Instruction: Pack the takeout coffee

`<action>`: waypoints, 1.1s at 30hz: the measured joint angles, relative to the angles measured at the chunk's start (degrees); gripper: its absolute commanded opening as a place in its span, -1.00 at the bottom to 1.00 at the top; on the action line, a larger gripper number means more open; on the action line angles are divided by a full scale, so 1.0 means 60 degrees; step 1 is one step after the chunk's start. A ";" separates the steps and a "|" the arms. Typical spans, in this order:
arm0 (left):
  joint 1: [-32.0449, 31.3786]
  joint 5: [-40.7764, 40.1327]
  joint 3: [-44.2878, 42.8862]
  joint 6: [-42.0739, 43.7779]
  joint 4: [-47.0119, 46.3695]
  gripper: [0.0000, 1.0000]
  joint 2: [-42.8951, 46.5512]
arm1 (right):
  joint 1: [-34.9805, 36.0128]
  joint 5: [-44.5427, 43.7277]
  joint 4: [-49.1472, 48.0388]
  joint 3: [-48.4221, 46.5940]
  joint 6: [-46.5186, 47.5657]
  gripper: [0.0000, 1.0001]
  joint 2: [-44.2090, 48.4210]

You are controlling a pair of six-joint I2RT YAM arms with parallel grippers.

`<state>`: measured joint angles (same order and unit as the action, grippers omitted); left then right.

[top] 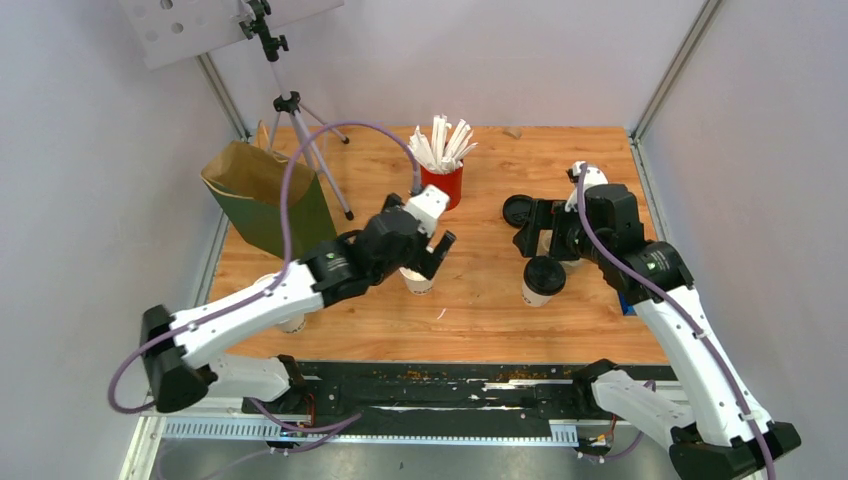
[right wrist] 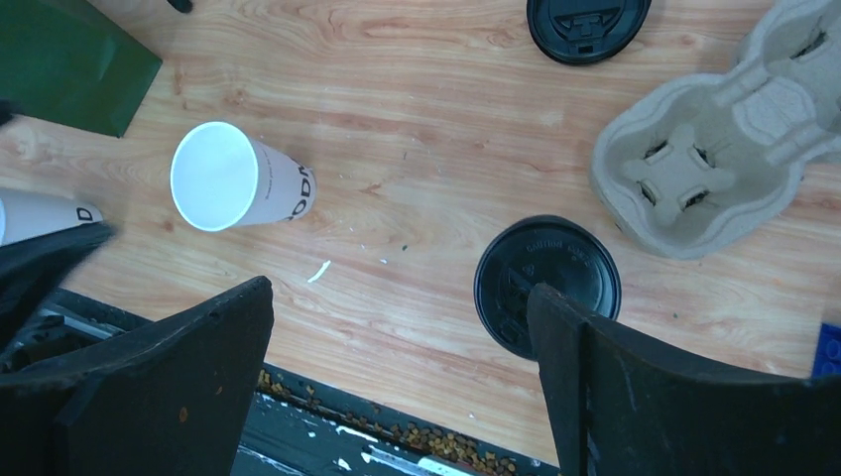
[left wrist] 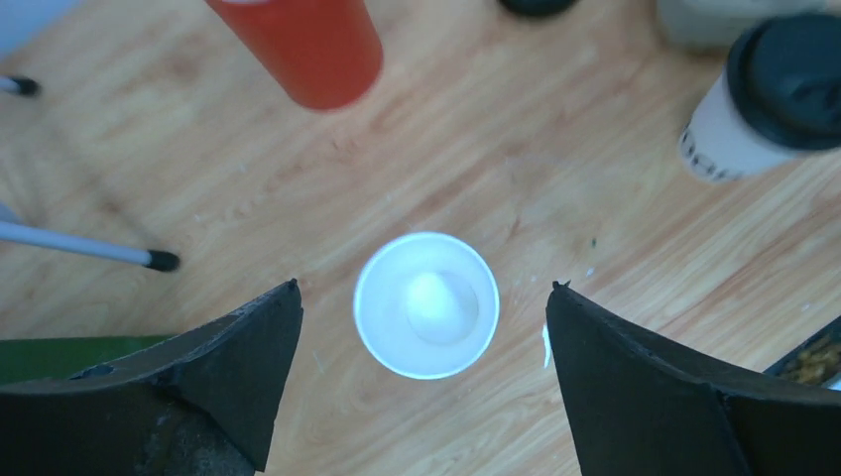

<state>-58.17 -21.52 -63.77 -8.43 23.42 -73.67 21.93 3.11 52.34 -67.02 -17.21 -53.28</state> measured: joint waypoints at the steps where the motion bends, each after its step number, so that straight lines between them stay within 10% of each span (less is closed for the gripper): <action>1: 0.0000 -0.0080 -0.0211 0.0044 0.0095 1.00 0.0375 | 0.0000 0.0000 -0.0135 0.0004 -0.0058 1.00 -0.0109; 10: 0.0004 -0.1137 -0.0612 0.0809 0.0936 1.00 0.3213 | 0.0000 0.0448 -0.2579 -0.0051 0.0080 0.69 -0.2051; 20: 0.0004 -0.1759 0.2084 0.1989 0.1056 1.00 0.6222 | -0.0004 -0.0725 -0.3654 -0.2259 0.0342 0.28 -0.5206; 26: 0.0004 -0.1588 0.2860 0.2306 0.1027 1.00 0.6892 | -0.0331 -0.1756 -0.3111 -0.4007 0.0871 -0.22 -0.7348; 33: 0.0004 -0.1173 0.3483 0.2463 0.0976 1.00 0.7675 | -0.0940 -0.1854 -0.2320 -0.4153 0.1432 -0.18 -0.8816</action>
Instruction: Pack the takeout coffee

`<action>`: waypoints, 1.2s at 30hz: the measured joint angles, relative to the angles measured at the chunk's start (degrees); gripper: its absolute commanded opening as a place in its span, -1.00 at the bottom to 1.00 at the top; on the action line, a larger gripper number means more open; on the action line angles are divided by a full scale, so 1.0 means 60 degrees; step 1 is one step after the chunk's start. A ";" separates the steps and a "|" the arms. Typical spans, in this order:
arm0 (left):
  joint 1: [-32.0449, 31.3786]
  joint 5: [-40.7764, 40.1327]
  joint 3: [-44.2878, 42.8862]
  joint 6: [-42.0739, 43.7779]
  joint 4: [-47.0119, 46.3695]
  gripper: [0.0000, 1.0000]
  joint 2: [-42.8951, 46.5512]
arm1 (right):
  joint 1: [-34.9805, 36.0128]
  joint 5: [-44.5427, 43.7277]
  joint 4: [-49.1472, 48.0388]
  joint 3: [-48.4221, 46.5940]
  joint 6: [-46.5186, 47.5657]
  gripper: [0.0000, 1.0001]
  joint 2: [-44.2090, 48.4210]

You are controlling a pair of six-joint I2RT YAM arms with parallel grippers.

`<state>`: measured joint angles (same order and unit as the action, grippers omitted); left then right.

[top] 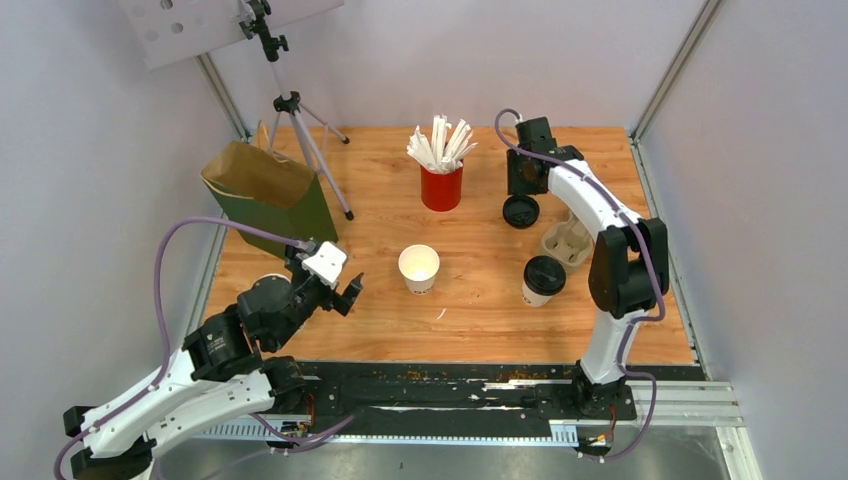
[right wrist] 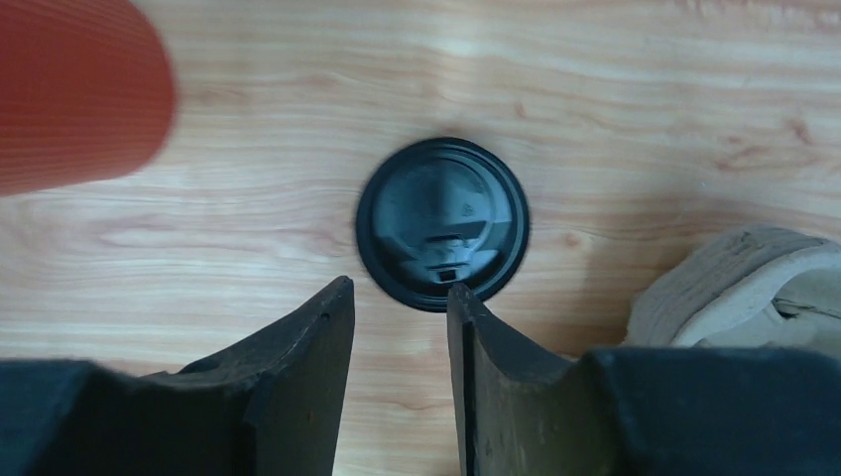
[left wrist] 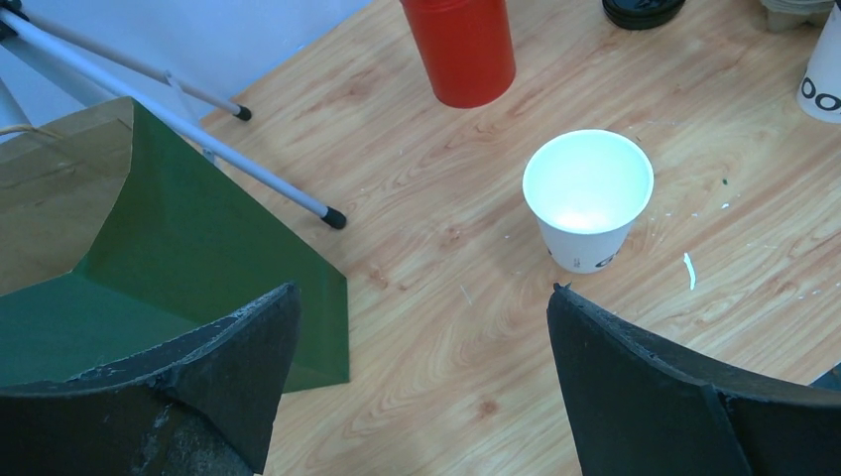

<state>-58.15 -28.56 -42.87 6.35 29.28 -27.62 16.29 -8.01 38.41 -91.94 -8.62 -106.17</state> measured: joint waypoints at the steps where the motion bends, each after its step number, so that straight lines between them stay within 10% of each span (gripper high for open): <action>1: -0.0004 0.0004 0.0062 0.0025 -0.0004 1.00 0.0087 | -0.0117 -0.0011 0.0109 -0.0011 0.0044 -0.17 -0.0182; 19: -0.0004 0.0018 0.0084 0.0488 -0.0131 1.00 -0.0361 | -0.1690 0.0849 0.1344 -0.1228 0.1676 -0.29 -0.2488; 29: 0.0000 -0.0004 0.0025 0.0477 -0.0346 1.00 -0.0692 | -0.1858 0.1100 0.1446 -0.1337 0.2051 -0.94 -0.2758; 36: -0.0004 -0.0004 -0.0168 0.0514 -0.0379 1.00 -0.1078 | -0.1953 0.0863 0.1486 -0.1661 0.2142 -0.99 -0.2758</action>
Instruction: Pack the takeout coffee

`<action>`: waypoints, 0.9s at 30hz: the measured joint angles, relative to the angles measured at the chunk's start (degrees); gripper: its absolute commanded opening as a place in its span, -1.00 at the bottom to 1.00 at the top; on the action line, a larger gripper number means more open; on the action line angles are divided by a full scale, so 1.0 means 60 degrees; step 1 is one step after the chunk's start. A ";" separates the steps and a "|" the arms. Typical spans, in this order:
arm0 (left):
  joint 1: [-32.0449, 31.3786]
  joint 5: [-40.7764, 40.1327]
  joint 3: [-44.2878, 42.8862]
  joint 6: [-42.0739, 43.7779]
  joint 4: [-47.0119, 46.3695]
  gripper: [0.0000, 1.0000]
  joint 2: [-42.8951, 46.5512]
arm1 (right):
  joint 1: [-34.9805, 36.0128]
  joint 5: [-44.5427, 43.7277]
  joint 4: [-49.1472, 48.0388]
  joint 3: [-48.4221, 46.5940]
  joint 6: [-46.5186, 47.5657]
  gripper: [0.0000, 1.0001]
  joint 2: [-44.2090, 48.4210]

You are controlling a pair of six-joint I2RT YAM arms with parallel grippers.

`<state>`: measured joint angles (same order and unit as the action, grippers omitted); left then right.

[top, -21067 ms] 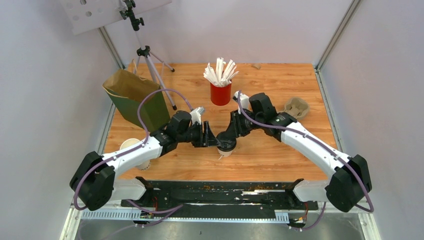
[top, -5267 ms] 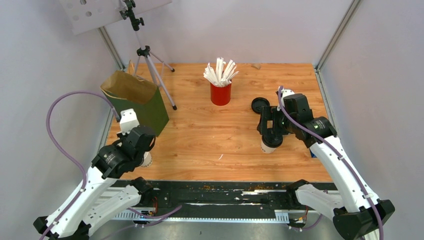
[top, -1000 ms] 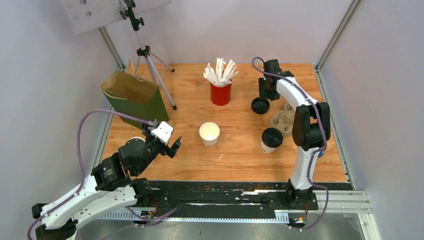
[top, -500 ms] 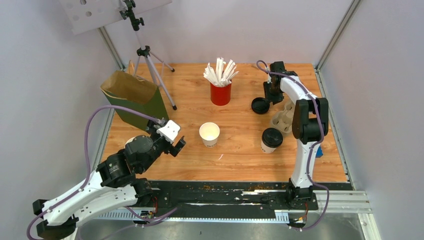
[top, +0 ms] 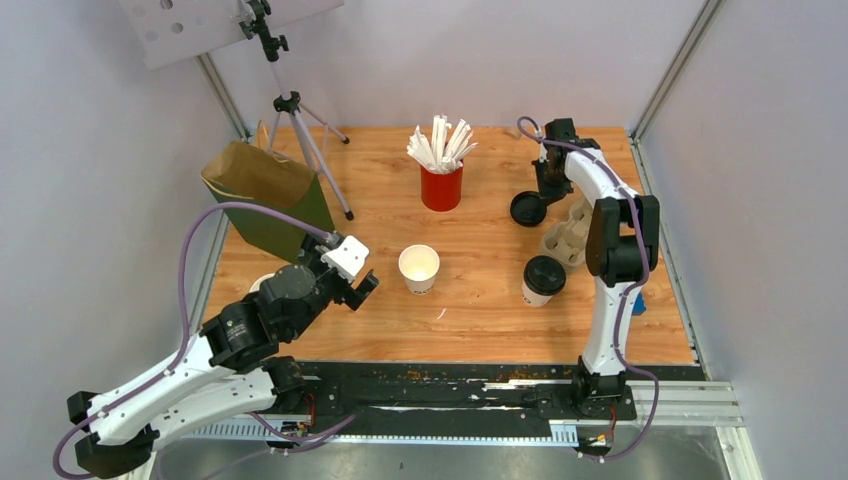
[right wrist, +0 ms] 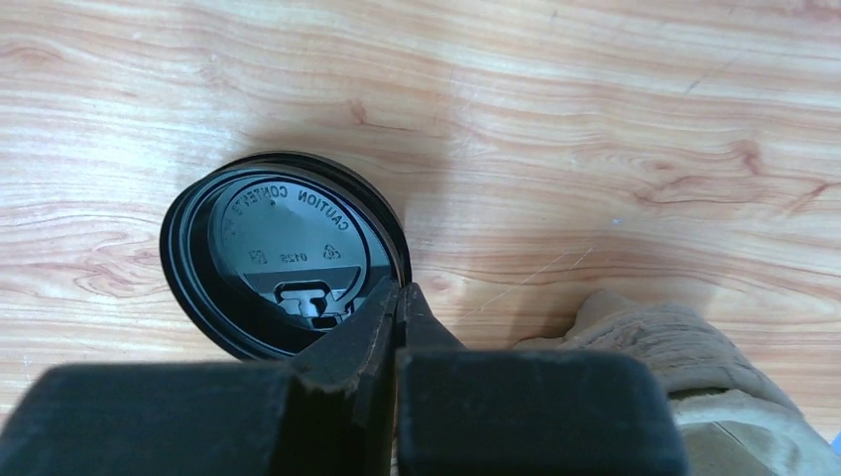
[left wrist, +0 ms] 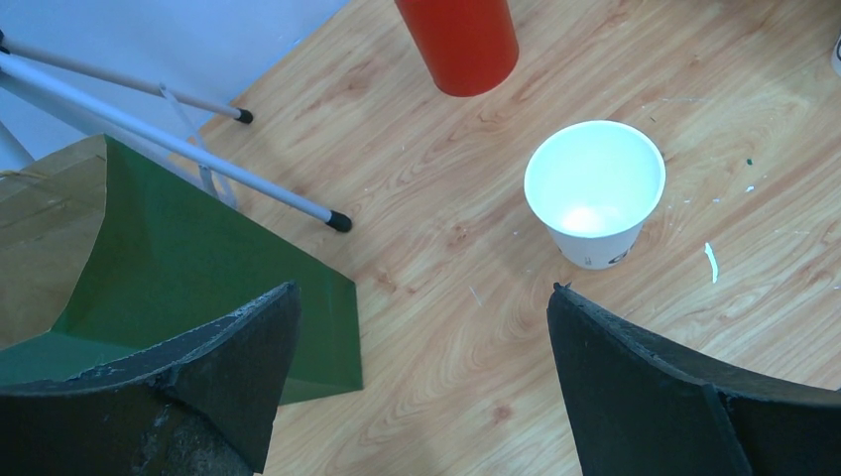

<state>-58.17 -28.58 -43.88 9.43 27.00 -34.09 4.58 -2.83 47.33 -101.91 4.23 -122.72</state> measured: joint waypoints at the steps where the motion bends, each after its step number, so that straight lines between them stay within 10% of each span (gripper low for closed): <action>1: 0.0000 0.0004 -0.0018 0.0000 -0.0007 1.00 -0.0036 | -0.0004 -0.0033 0.0004 -0.0062 0.0000 -0.97 0.0000; 27: 0.0004 0.0080 -0.0721 -0.0219 0.0124 1.00 -0.0393 | -0.0517 0.0849 0.0758 -0.1366 -0.0200 -1.00 0.0164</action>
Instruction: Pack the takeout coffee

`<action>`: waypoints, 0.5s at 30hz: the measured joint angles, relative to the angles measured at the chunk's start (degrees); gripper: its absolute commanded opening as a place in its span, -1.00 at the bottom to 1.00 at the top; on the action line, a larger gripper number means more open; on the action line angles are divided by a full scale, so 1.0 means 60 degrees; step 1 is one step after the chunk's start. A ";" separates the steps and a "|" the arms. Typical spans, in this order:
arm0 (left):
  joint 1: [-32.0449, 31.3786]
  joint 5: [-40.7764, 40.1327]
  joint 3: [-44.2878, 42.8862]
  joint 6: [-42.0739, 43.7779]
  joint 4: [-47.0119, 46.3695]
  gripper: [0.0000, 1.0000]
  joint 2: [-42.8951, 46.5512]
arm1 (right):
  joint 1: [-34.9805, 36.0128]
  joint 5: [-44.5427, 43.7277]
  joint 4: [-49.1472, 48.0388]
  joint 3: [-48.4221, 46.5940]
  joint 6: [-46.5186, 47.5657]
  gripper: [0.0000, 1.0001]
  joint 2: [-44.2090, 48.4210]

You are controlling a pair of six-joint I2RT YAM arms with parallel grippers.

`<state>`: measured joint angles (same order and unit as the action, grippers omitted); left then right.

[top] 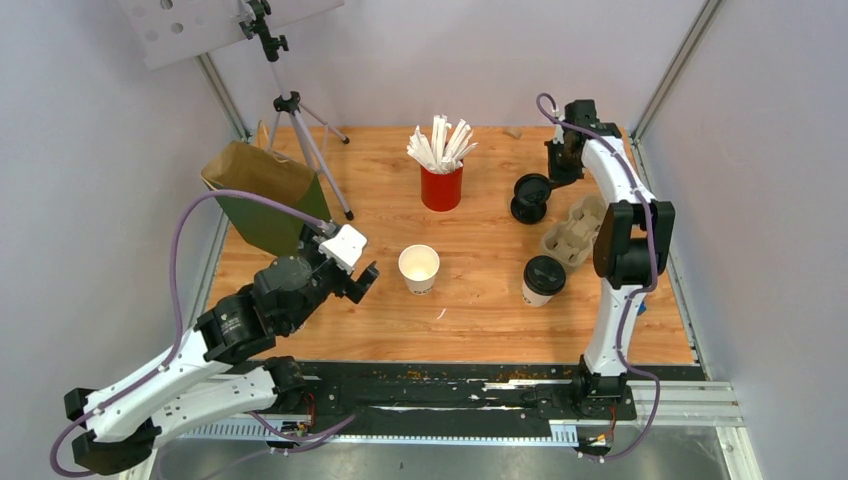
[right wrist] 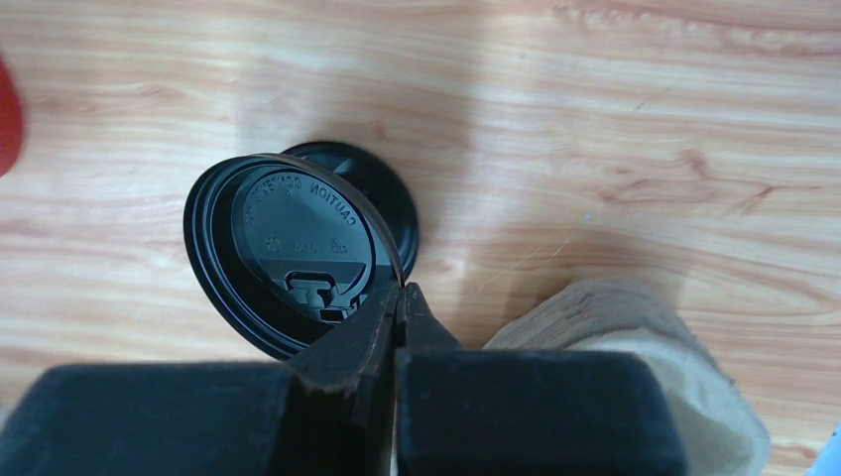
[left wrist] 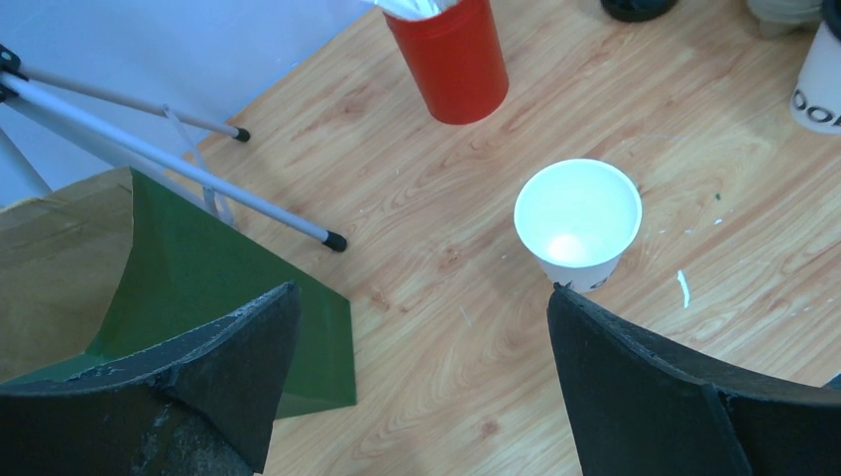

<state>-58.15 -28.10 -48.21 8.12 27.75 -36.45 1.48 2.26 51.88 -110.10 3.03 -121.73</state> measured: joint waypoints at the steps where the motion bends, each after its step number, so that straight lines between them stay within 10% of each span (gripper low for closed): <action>1: 0.0000 0.0051 -0.0168 -0.0062 0.0047 1.00 -0.0091 | 0.0000 0.0215 0.0113 0.0018 -0.0062 -1.00 0.0109; 15: -0.0004 0.2809 -0.1847 0.1672 0.0732 0.81 -0.1100 | 0.0816 0.3413 0.0350 0.2987 -0.1647 -1.00 0.4983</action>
<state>-58.17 -11.25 -59.29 18.15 32.14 -43.05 6.37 22.74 53.98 -92.18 -6.85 -91.83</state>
